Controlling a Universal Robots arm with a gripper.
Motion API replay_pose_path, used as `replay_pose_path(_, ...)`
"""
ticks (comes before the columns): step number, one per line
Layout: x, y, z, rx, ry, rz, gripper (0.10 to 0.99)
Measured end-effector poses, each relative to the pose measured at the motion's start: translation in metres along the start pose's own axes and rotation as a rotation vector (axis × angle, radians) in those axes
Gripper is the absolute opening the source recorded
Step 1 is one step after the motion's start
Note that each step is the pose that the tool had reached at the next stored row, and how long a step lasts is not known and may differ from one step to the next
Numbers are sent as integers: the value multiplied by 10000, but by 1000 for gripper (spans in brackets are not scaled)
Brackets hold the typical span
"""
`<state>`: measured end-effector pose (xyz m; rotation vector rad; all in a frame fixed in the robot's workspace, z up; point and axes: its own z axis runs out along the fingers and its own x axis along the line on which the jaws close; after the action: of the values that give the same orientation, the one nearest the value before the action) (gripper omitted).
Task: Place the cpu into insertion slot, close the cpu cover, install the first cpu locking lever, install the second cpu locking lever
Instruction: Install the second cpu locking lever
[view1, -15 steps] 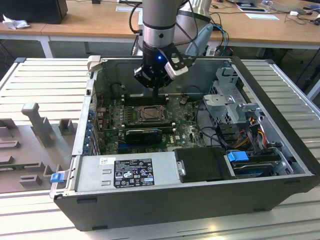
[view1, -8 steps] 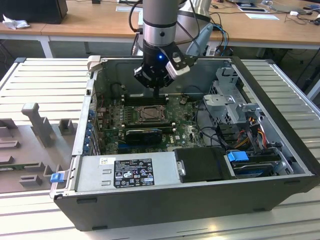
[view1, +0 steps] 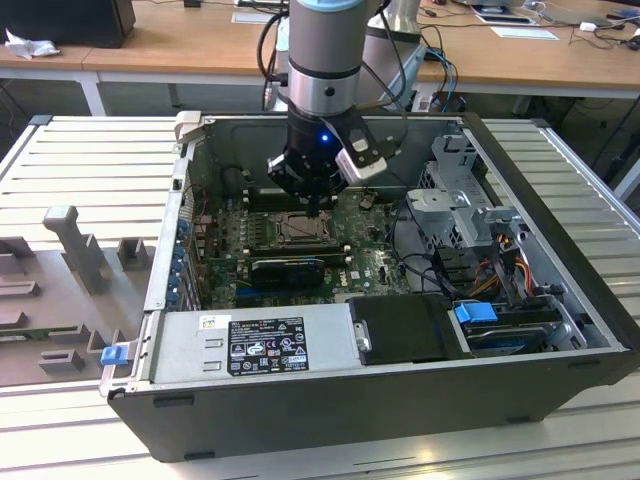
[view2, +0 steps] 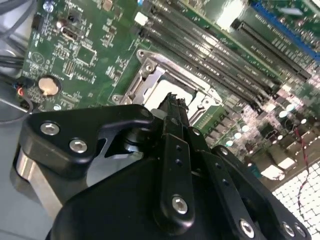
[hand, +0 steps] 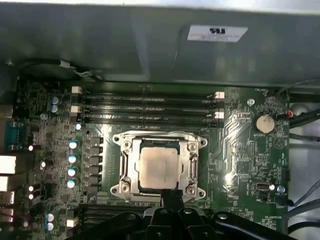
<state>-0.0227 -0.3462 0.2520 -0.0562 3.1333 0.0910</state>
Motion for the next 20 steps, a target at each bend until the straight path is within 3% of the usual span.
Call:
replay_pose_path(2, 4, -79, 13, -107, -4, 2, 106)
replay_pose_path(6, 9, -203, 44, -539, -19, 1, 106)
replay_pose_path(12, 47, -298, 108, -604, -20, -11, 106)
replay_pose_path(20, 281, -324, 146, -610, -21, -15, 106)
